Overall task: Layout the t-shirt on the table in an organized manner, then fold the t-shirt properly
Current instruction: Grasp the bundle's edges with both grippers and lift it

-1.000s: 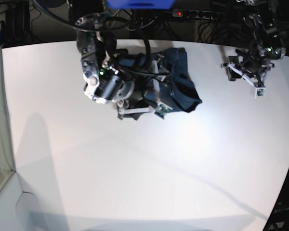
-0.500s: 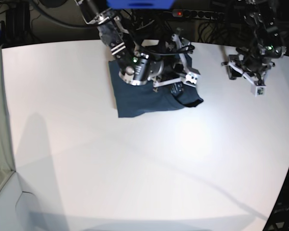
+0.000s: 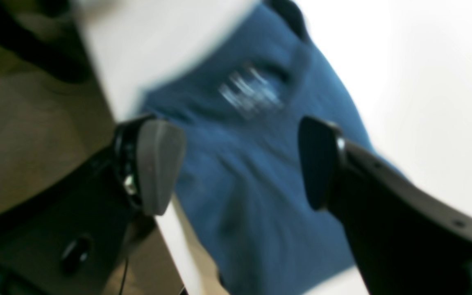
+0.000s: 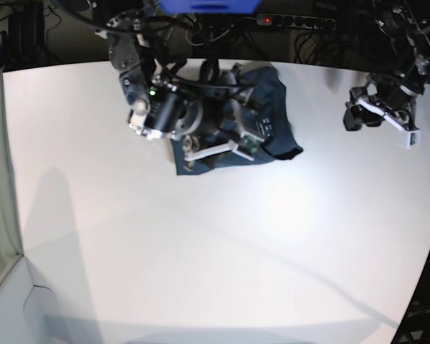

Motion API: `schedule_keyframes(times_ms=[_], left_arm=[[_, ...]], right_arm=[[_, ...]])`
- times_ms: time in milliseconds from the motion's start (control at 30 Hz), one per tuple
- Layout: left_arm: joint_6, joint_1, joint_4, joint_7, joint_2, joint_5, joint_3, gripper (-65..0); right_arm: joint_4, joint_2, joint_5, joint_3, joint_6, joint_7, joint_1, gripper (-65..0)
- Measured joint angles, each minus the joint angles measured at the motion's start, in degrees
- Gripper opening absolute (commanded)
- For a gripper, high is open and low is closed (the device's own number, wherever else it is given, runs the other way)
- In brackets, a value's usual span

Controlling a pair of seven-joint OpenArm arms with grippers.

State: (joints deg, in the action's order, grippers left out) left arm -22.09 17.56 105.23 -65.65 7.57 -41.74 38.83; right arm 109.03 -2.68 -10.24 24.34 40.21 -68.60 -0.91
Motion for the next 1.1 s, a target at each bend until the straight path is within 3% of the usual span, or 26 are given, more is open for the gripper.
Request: schedule_keyframes(times_ms=[67,167,400,533,733,867,967,1100], left_arm=[[0.0,0.0,0.0,-1.0,-1.2,-4.1,-0.2,-21.3],[0.0,0.0,-0.5,-3.1,-4.0,-5.2,-1.1,-14.6],[-0.1,-1.2,-6.0,-0.5,-5.3,-5.3,-12.0,-7.6],[0.2,-2.9,-12.0,2.7,-5.3,-5.3,-17.4,-5.7],[-0.3,-3.8,-17.6,10.0,-4.3,-7.7,-20.2,-5.6],[-1.0,-6.8,-22.1,13.5,-3.9,-7.8,-25.2,-5.6],[-2.2,-8.9,-24.4,16.3,-4.5,-4.1,-28.4,-5.6],[-2.4,-12.1,-26.9,17.9,-7.8,2.1,-31.6,-6.0]], right_arm=[[0.1,0.2,0.3,-1.7,0.0,-0.8,-0.6,-17.7],[0.1,0.5,0.3,-3.2,0.0,-0.8,-1.4,-17.7],[0.1,2.2,0.1,-3.6,0.0,-0.6,-2.0,-17.7],[0.1,2.9,0.3,-3.6,0.0,-0.6,-2.3,-17.9],[0.1,5.7,0.2,-3.9,0.0,-0.8,-2.2,-18.0],[0.2,5.2,-0.2,-8.7,0.0,-0.6,-2.3,-18.0],[0.8,5.3,0.0,-12.3,0.0,-0.9,-2.2,-17.7],[4.3,5.7,-0.3,-17.3,0.0,-0.5,-2.4,-17.7]])
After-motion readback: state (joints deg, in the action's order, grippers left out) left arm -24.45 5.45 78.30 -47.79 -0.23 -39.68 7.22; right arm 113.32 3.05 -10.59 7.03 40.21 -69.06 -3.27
